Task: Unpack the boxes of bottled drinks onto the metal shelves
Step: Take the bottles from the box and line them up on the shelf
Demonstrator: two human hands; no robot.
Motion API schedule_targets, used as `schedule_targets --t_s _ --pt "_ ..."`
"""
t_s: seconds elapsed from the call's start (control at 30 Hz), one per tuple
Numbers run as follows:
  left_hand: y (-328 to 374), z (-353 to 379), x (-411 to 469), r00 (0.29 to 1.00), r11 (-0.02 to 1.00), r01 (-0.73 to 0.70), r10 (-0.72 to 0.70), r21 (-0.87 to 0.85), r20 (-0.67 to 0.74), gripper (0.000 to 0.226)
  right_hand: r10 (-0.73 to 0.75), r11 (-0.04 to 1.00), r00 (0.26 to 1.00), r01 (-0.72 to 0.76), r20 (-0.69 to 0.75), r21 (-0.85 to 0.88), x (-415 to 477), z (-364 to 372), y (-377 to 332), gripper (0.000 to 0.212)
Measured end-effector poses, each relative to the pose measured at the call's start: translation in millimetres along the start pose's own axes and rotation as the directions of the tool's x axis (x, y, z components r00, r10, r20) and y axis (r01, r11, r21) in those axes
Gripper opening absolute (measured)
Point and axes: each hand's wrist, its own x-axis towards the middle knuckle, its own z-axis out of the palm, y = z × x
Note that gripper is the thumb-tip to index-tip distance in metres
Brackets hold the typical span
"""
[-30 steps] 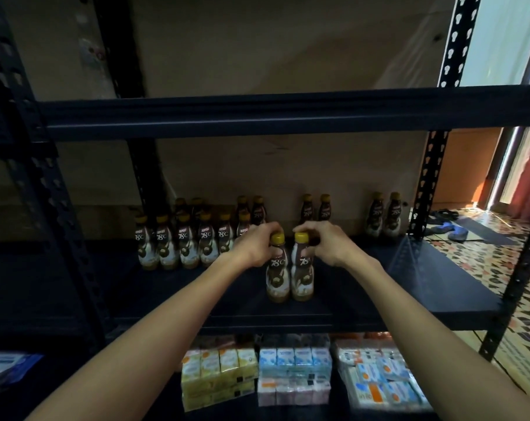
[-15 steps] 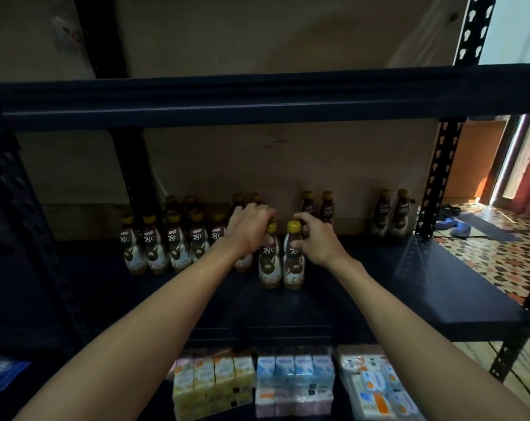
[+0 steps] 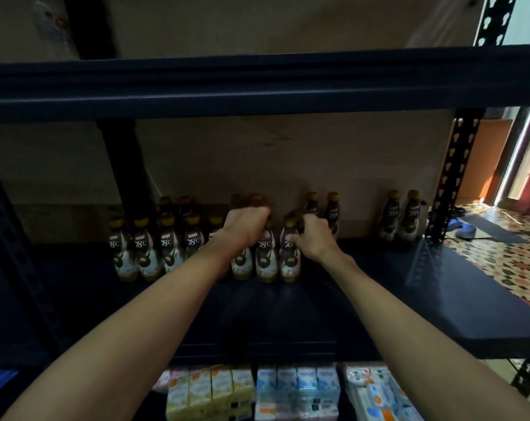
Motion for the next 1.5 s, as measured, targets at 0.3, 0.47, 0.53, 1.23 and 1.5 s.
schedule_targets --t_s 0.3,0.47,0.53,1.23,1.5 --pt "2.3 7.7 -8.3 0.994 0.997 0.028 -0.021 0.067 -0.104 0.032 -0.044 0.999 0.998 0.043 0.038 0.026 -0.4 -5.5 2.2 0.03" --pt "12.0 9.8 -27.4 0.967 0.991 0.1 -0.074 0.095 -0.245 0.04 -0.087 0.988 0.996 0.085 0.012 0.127 -28.2 -16.4 2.9 0.059" --pt "14.2 16.6 -43.9 0.93 0.991 0.112 -0.079 0.073 -0.36 0.046 -0.125 0.983 0.991 0.13 -0.05 0.129 -49.2 -17.0 9.0 0.073" --pt "139.1 199.7 -294.7 0.982 0.901 0.11 -0.165 -0.419 -0.096 0.06 -0.313 0.933 0.95 0.304 -0.016 -0.194 -314.2 104.4 124.7 0.056" --pt "159.5 251.3 -354.6 0.986 0.876 0.152 -0.101 -0.457 0.135 0.053 -0.104 0.986 0.986 0.119 0.134 -0.113 -384.5 139.6 165.3 0.052"
